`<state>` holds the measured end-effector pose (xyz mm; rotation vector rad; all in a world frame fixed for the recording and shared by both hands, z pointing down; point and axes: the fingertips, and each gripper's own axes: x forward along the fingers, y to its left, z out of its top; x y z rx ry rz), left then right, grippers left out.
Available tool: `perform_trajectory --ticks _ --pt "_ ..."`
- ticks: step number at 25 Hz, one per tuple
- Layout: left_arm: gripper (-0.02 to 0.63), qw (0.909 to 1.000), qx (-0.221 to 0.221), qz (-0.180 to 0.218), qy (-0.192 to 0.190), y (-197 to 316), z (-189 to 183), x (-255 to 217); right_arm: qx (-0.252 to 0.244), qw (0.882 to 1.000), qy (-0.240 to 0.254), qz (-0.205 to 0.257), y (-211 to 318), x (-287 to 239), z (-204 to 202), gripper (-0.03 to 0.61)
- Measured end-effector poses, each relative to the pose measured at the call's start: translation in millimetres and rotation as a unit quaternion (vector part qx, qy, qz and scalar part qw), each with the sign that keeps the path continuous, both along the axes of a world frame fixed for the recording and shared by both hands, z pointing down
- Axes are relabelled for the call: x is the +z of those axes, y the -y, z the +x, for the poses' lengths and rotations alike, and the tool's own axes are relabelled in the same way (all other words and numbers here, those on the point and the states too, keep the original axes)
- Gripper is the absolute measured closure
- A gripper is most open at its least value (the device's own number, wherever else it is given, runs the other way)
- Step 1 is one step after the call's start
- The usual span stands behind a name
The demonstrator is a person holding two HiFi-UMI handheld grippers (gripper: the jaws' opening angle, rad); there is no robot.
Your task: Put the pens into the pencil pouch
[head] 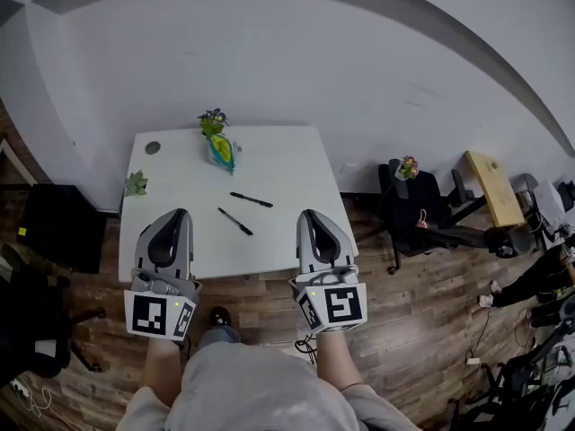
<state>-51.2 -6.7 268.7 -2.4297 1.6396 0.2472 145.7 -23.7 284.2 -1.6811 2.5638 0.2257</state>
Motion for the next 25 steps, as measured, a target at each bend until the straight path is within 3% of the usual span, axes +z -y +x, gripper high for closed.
perform_trajectory --ticks 13,25 --pt "0.586 0.9991 0.04 0.002 0.012 104.6 -50.0 -0.9 0.033 0.999 0.005 0.005 93.3 -2.8 -54.6 0.541" --pt "0.586 0.9963 0.08 -0.02 0.025 158.4 -62.6 23.1 0.055 0.998 -0.011 -0.022 125.1 16.8 -80.0 0.541"
